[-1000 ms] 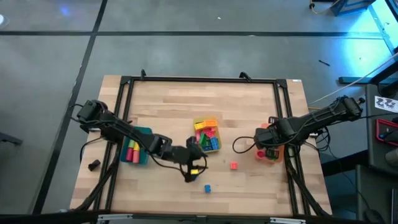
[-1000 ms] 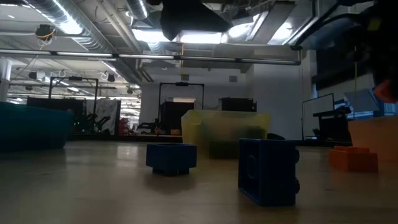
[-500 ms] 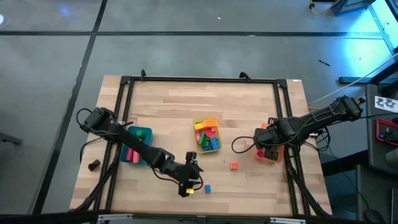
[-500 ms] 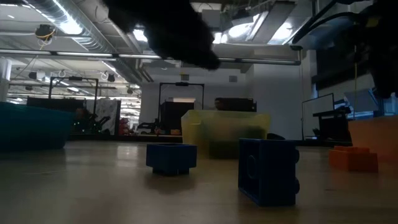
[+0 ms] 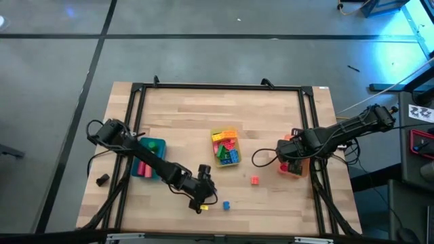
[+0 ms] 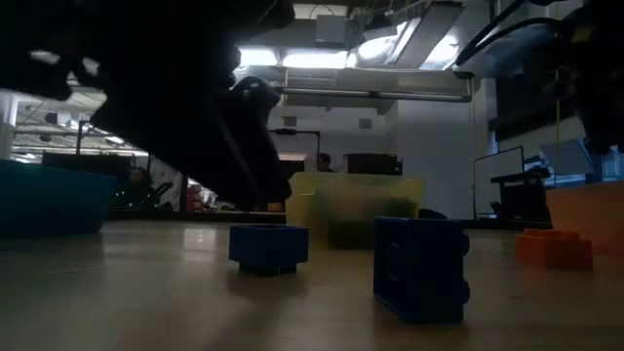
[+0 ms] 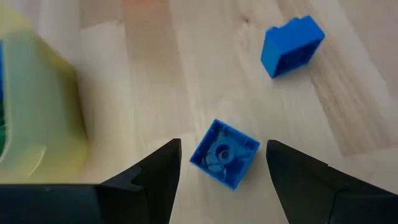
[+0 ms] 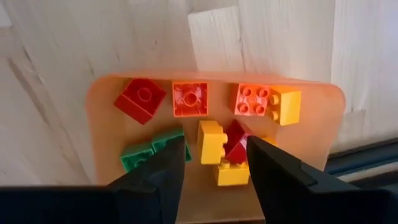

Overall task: Sort blocks by size
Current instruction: Put the blue 4 stud game piece into the orange bin

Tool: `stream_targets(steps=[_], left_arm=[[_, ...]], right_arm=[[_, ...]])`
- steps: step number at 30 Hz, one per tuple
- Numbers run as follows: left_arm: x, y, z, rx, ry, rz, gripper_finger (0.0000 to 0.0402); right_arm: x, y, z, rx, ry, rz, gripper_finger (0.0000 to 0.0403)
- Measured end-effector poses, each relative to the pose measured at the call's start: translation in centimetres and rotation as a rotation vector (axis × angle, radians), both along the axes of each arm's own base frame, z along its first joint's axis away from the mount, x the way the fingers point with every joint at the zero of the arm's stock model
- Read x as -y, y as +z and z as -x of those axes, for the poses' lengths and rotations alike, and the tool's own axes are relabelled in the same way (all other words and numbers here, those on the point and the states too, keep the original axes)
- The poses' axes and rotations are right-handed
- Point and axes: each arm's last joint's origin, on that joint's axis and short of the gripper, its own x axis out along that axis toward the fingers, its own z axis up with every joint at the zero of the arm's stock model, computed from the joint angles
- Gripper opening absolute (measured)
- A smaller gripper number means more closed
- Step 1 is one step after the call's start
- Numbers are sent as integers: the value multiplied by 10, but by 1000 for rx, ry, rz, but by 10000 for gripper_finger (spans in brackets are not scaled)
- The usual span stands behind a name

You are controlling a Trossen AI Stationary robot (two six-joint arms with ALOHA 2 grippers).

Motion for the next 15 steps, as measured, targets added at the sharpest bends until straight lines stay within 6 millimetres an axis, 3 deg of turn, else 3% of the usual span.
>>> stream_targets(steps=[15], left_arm=[[-3,-14,-5,-28,-55,-50,221]], right_arm=[[-1,0,-4,42,0,-14,172]])
